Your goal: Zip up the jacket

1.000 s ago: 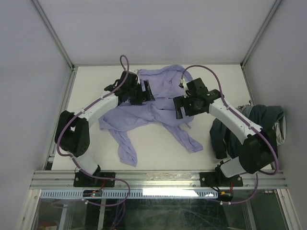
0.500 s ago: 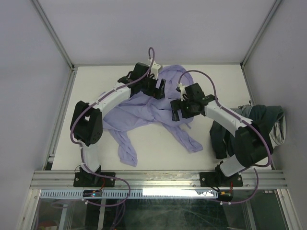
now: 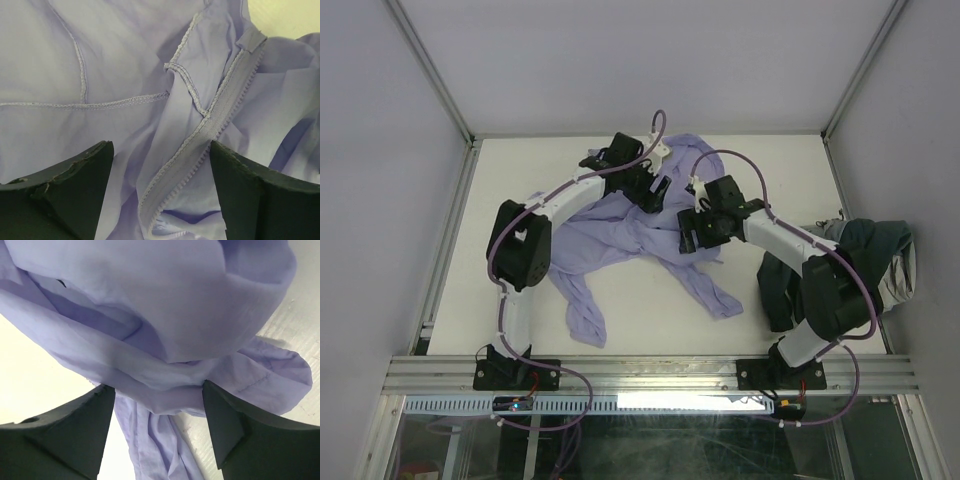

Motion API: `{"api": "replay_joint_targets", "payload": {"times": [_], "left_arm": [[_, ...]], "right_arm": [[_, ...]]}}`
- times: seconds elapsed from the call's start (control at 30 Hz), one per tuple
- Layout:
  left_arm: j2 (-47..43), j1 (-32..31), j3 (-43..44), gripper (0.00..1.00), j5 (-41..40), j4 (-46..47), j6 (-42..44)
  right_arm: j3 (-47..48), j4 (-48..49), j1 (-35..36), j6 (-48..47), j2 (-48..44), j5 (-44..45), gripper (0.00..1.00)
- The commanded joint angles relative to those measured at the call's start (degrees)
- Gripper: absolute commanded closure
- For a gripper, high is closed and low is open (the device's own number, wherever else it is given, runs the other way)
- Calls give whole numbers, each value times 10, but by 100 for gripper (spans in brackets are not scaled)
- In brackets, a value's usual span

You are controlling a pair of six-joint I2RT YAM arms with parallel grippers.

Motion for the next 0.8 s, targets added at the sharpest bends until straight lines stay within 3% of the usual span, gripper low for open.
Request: {"api": "replay_joint_targets", "payload": {"times": [0.0,0.13,0.27,0.33,0.63,0.77], "left_arm": [[16,0,50,25,27,-12,44],[30,-1,76,56,43,-12,36],[47,1,104,100,45,-11,13],[50,4,119,100,41,-3,-13],[18,58,165,100,-2,88,-254],[-6,70,169,100,-9,108,-317]], "right_arm": [[6,25,-3,-1,3,-25,33],[9,17,-2,-2,-2,-36,60],[15,-4,-3,-2,-17,-52,90],[22,-23,-2,0,-29,-61,100],[68,-100,76,52,-99,-121,100],[90,-75,123,97,-107,-213,100]]}}
